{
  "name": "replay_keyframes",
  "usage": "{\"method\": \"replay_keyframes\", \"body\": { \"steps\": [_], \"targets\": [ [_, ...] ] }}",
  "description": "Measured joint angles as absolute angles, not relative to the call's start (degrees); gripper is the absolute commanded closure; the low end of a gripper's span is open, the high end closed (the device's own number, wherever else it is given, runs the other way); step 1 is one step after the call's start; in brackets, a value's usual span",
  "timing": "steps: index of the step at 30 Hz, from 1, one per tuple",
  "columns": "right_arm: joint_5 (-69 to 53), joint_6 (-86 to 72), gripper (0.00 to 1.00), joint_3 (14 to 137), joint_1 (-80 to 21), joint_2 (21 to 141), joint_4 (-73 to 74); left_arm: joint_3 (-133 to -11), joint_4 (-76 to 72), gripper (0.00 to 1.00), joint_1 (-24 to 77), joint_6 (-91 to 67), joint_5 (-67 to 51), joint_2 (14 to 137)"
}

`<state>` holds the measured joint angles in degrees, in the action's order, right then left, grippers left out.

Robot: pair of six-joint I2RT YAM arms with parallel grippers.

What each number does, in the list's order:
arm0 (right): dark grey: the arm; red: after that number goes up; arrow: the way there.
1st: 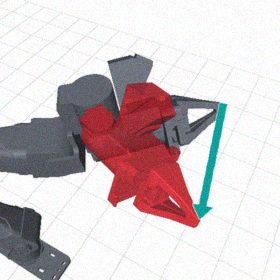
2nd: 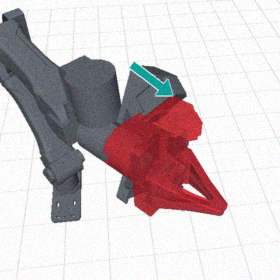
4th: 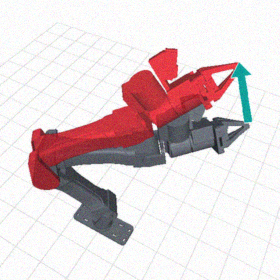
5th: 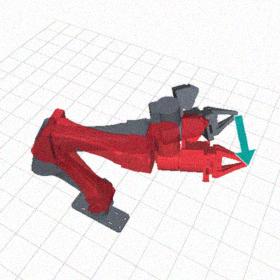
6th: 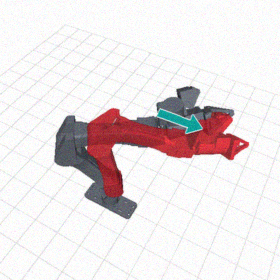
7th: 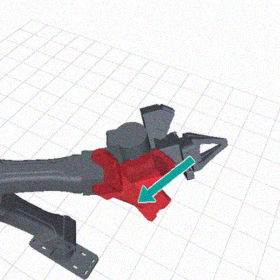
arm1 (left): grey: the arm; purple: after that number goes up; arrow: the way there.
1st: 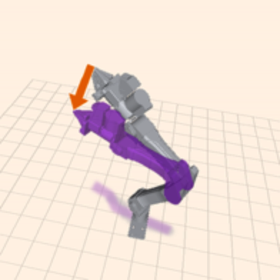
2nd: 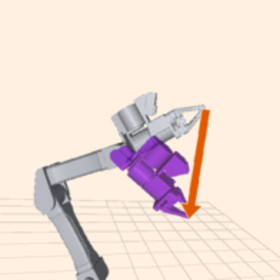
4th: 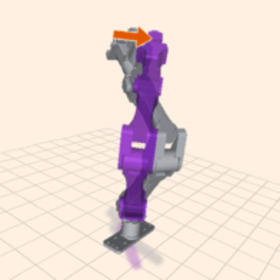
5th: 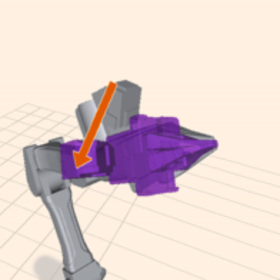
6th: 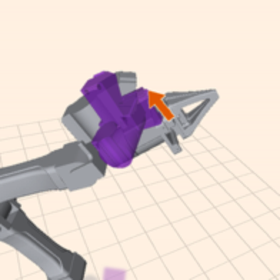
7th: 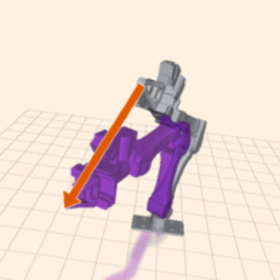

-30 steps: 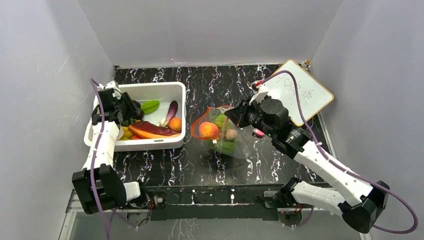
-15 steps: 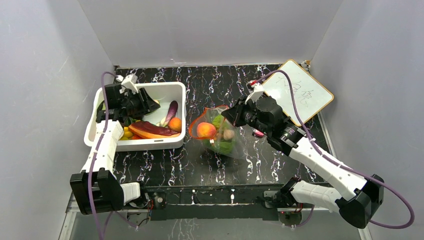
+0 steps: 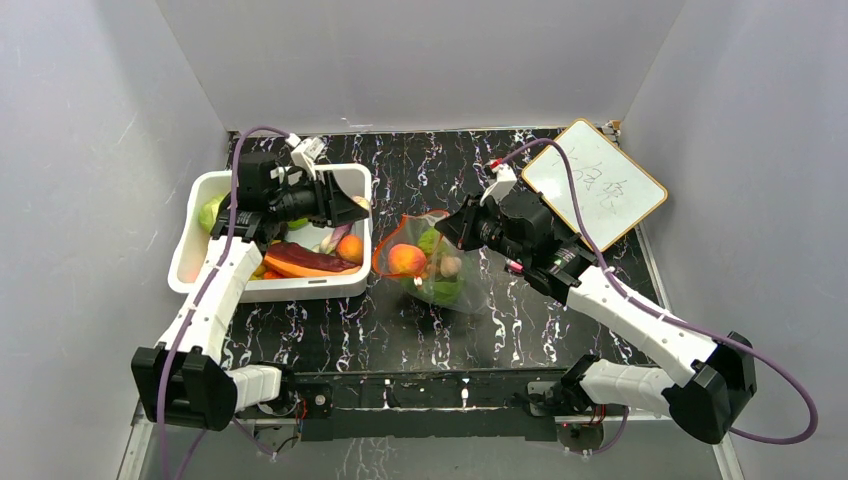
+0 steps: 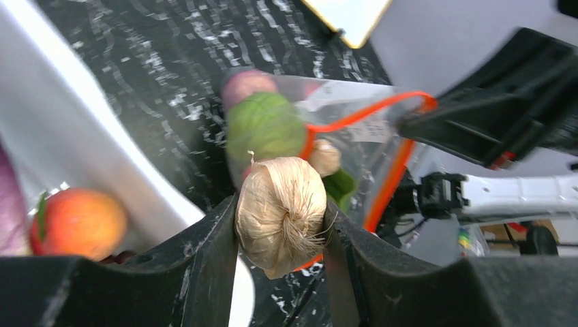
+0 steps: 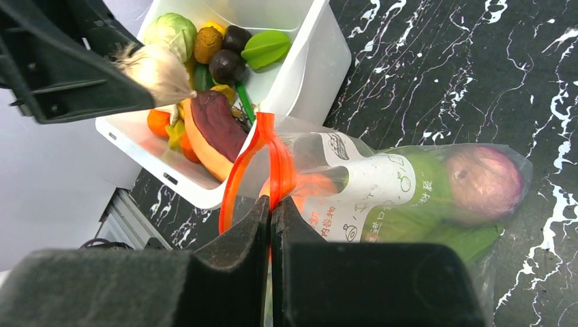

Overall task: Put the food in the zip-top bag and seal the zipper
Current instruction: Place the fake vegetable in the zipper food storage bag.

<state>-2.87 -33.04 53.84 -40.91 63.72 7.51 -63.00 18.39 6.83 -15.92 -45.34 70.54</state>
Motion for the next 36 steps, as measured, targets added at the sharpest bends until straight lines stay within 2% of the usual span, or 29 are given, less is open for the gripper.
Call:
{"method": "replay_keyframes", "body": {
  "steps": [10,26,28,32,36],
  "targets": [
    [-3.0,-34.1,1.00,54.0,-40.9,64.2,6.8,-60.7,7.0,0.77,13.6,-24.6,-55.1,67.1],
    [-5.4,-37.6,1.00,54.3,-40.9,64.9,3.2,-58.9,4.5,0.73,23.1,-25.6,-51.8,73.7],
    [-5.8,-37.8,1.00,54.3,-40.9,64.9,2.8,-58.9,5.1,0.66,24.1,-25.2,-50.7,75.6],
    [-6.0,-37.8,1.00,54.3,-40.9,64.9,2.7,-58.9,5.8,0.42,25.5,-24.8,-48.5,77.7],
    [-5.9,-37.8,1.00,54.3,-40.9,64.9,2.7,-59.2,6.2,0.29,26.3,-24.4,-46.2,77.8]
  ]
}}
